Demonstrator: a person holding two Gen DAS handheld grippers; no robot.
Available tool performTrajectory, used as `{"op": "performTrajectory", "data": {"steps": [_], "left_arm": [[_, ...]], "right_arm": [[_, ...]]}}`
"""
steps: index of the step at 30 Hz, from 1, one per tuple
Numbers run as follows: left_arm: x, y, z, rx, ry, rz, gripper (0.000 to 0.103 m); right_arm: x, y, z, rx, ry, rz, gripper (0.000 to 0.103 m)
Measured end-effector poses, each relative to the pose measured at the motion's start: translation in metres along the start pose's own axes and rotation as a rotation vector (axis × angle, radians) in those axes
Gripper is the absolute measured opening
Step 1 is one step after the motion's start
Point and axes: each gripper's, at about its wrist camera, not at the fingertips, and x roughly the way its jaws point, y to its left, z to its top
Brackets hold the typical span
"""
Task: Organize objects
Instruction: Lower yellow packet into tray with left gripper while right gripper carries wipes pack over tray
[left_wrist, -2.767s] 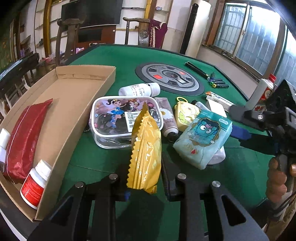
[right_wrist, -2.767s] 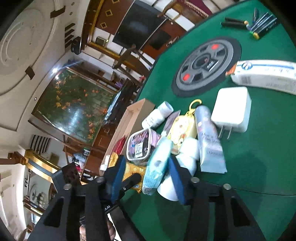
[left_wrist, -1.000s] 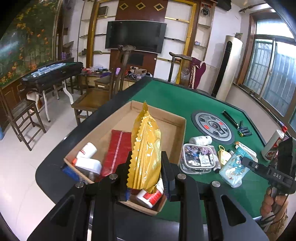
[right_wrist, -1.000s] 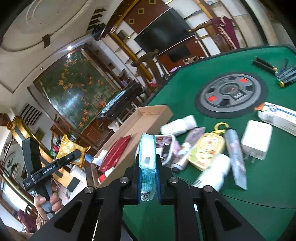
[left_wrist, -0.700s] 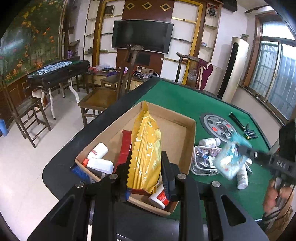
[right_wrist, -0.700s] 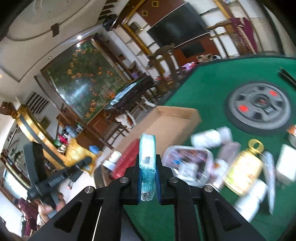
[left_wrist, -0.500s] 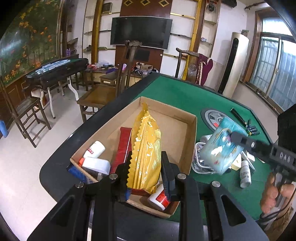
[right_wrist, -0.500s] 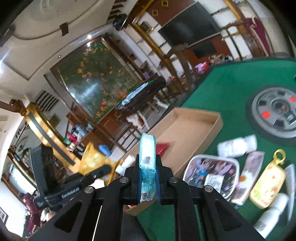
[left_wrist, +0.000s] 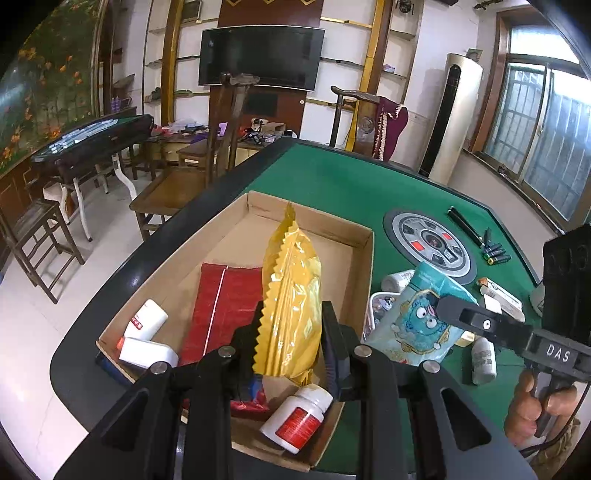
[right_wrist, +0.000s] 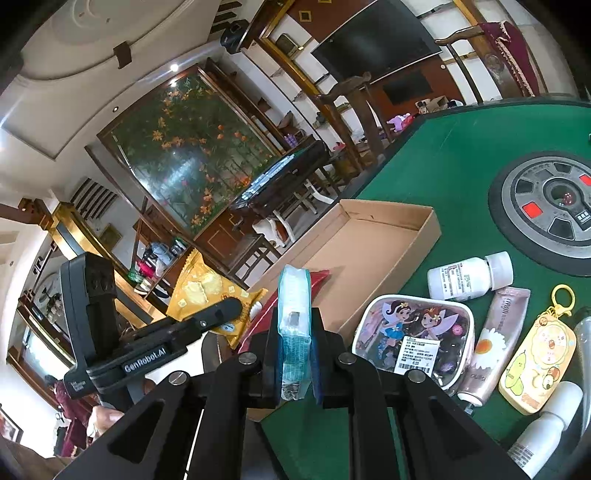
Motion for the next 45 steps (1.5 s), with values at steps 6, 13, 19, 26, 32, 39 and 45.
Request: {"op": "performTrajectory", "data": {"steps": [6,13,19,26,32,39,45], "left_arm": [[0.0,0.01,0.014,-0.025,0.012,0.015,0.026],[-0.008,0.019,0.025,-0.027,0.005,0.06,0.026],[-0.005,0.023,0.027,-0.036,0.024,0.07,0.026],[-0.001,0.02,0.022,-0.05,0.052,0.055,0.026],[-0.028,0.019,0.01,-0.019,0.046,0.071,0.026],[-0.017,0.02,0.01,-0.036,0.082,0.046,0.026],[0.011,0.01,0.017,-0.022,0.113,0.012,0.026]], "right_arm": [[0.004,0.001,0.022,-0.007,0.011,-0.021,0.013],[0.001,0.023,0.057,-0.062,-0.072,0.056,0.013],[0.019,0.005,0.045,-0.012,0.002,0.045,0.013],[0.017,-0.005,0.044,0.027,0.008,0.056,0.013],[0.019,0.003,0.042,-0.001,0.011,0.053,0.013],[0.024,0.004,0.039,-0.016,0.027,0.053,0.013],[0.028,-0.002,0.038,-0.011,0.038,0.04,0.013]]}}
